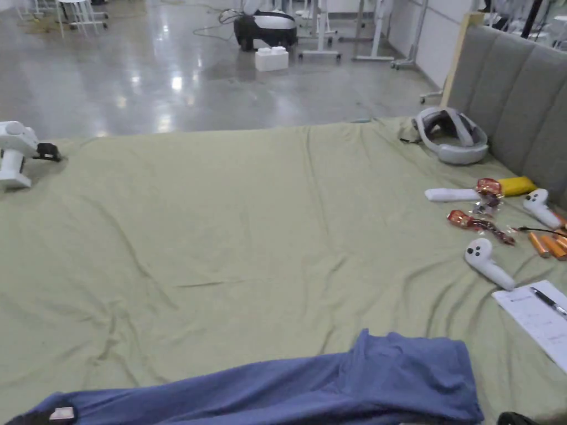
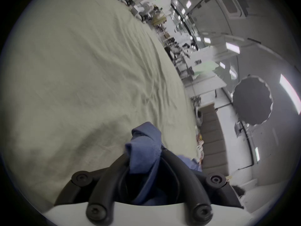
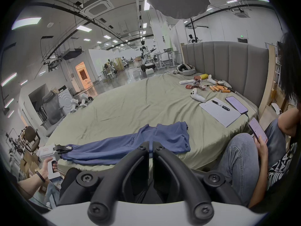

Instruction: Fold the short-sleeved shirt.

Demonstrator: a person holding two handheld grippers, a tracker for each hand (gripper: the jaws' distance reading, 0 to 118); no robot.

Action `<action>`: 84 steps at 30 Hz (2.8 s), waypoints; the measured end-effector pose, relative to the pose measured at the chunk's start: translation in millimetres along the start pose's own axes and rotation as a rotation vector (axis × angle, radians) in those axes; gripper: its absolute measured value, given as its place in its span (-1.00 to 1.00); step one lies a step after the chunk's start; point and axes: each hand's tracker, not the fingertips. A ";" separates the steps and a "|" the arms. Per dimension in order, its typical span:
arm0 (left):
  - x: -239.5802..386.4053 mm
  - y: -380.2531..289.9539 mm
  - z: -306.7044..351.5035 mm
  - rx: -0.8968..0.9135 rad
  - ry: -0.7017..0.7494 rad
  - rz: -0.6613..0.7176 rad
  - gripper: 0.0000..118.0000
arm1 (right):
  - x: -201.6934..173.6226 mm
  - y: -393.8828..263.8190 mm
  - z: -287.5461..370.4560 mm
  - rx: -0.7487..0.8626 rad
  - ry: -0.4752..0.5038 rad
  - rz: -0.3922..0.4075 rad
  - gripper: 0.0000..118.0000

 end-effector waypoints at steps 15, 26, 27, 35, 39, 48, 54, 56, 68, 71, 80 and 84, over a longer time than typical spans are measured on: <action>195.1 -66.9 -22.6 -0.065 0.057 -0.391 -0.74 | 37.7 -24.1 -8.2 -0.005 0.104 -0.188 -0.91; 211.3 -157.6 -194.0 -0.386 0.105 -0.488 0.24 | 64.9 -33.3 23.5 -0.002 0.008 -0.128 -0.91; 211.9 -152.6 -185.2 -0.369 0.038 -0.450 0.73 | 67.6 -34.5 21.3 -0.016 0.000 -0.128 -0.91; 195.5 -126.7 -136.8 -0.223 0.094 -0.501 -0.85 | 73.5 -31.9 14.0 -0.063 0.059 -0.071 -0.91; 174.4 -164.3 -183.2 -0.392 0.014 -0.384 -0.86 | 58.8 -24.5 22.9 -0.055 0.031 -0.054 -0.91; 179.9 -167.2 -180.0 -0.369 0.000 -0.363 -0.22 | 49.4 -28.9 26.4 -0.063 0.006 -0.087 -0.90; 130.1 -89.3 -89.3 -0.181 -0.028 -0.227 0.76 | 35.0 -19.5 3.8 -0.091 0.095 -0.065 -0.90; 102.7 -79.1 -73.4 -0.133 0.004 -0.136 0.76 | 26.9 -16.0 -0.2 -0.092 0.136 -0.054 -0.90; 51.4 -118.2 -117.2 -0.197 -0.037 0.102 -0.60 | 24.7 -18.9 18.2 -0.076 0.095 -0.044 -0.90; 66.1 -111.7 -110.0 -0.166 -0.010 0.016 -0.62 | 29.0 -19.2 23.6 -0.079 0.050 -0.055 -0.90; 123.4 -56.5 -26.4 -0.001 0.027 -0.195 -0.62 | 37.1 -14.7 10.1 -0.073 0.093 -0.084 -0.90; 170.1 -77.9 -37.0 -0.033 0.024 -0.310 -0.62 | 40.9 -22.2 -9.2 -0.093 0.133 -0.109 -0.90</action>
